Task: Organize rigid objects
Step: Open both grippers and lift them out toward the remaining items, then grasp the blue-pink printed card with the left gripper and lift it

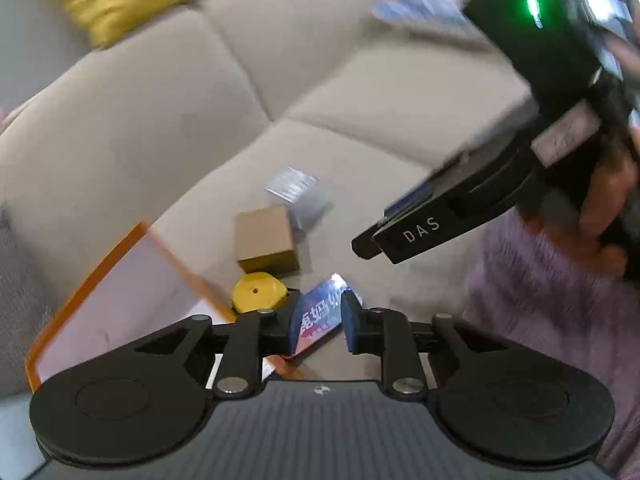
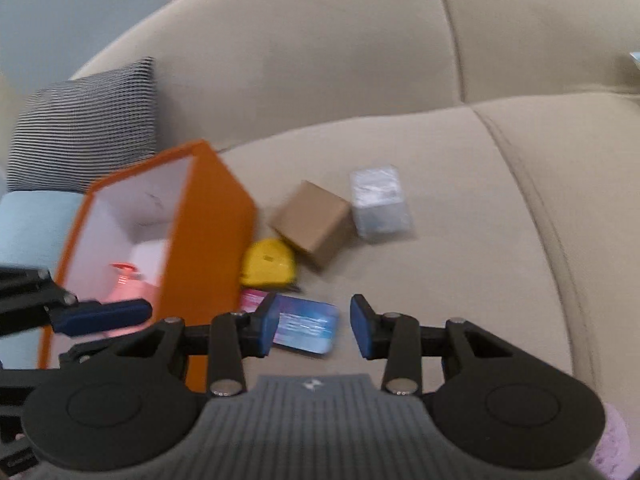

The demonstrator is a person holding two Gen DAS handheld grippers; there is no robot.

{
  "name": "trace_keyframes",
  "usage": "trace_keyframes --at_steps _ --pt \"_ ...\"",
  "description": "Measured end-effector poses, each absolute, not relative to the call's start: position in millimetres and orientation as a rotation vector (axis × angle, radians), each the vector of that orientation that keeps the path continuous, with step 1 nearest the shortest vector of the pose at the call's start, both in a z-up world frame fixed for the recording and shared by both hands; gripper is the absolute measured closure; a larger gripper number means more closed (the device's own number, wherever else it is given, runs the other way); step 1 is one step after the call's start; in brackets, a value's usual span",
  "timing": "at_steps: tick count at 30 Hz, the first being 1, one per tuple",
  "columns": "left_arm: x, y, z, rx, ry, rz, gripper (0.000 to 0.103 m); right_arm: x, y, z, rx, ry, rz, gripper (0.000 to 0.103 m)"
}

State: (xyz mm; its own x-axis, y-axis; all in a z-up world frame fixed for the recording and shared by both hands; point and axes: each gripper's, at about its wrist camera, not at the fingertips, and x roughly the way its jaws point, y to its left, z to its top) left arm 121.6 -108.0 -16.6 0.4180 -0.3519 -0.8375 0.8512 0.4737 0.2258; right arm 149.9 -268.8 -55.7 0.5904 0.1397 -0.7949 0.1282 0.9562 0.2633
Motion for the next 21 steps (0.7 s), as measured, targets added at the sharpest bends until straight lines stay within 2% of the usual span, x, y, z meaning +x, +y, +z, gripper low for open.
trace_keyframes --at_steps 5,7,8,15,20,21 --pt "126 -141 -60 1.002 0.841 -0.878 0.07 152 -275 -75 0.276 0.981 0.018 0.061" --pt "132 -148 -75 1.088 0.877 -0.893 0.058 153 -279 -83 0.264 0.987 0.01 0.06" --pt "134 -151 -82 1.125 0.891 -0.896 0.056 155 -280 -86 0.264 0.994 0.007 0.059" --pt "147 -164 -120 1.331 0.981 -0.944 0.055 164 -287 -100 0.277 1.029 0.005 0.058" --pt "153 -177 -131 1.403 1.032 -1.002 0.05 167 -288 -105 0.277 1.042 -0.008 0.054" --pt "154 -178 -134 1.42 1.025 -0.999 0.045 168 -290 -107 0.276 1.046 -0.016 0.054"
